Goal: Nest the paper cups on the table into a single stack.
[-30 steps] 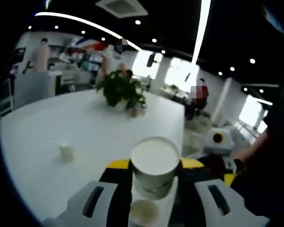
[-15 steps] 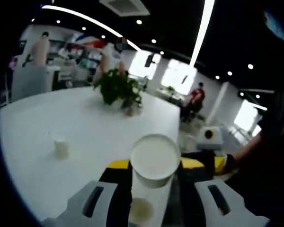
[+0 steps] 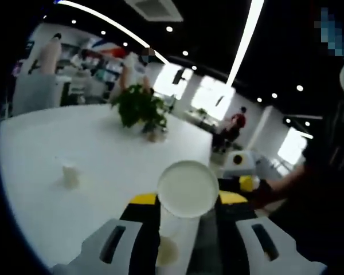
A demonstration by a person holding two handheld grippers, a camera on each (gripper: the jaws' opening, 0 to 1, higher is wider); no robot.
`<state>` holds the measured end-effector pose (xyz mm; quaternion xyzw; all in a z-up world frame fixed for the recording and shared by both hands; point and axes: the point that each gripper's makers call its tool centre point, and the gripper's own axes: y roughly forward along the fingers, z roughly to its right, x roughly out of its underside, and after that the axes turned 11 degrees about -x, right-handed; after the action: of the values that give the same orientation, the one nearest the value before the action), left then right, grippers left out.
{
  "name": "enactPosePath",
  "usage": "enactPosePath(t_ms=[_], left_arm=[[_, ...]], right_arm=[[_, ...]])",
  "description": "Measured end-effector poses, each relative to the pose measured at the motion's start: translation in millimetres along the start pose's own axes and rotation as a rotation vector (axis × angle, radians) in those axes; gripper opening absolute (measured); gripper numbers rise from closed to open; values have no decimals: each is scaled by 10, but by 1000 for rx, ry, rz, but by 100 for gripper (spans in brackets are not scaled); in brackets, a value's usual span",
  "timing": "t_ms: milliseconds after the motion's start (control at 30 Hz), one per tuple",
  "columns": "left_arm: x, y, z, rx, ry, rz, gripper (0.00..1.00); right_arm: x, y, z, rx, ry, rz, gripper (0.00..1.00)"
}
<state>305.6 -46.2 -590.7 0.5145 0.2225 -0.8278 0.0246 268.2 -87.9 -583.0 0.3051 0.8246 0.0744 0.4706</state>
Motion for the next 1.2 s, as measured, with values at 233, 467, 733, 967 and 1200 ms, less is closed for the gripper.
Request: enactPosePath(t_ms=[233, 467, 733, 967, 1200], left_arm=[[-15, -49, 93, 29, 1, 22, 36], [-25, -63, 180, 55, 14, 31, 36], [-11, -65, 224, 76, 20, 23, 36], [-9, -90, 238, 92, 40, 34, 36], [-32, -114, 268, 91, 50, 72, 37]], right_arm=[[-50, -1, -33, -30, 51, 25, 13], [-88, -19, -90, -56, 88, 59, 6], [-113, -16, -118, -73, 122, 85, 1], [-130, 10, -153, -98, 155, 89, 0], [-185, 69, -217, -139, 218, 74, 0]])
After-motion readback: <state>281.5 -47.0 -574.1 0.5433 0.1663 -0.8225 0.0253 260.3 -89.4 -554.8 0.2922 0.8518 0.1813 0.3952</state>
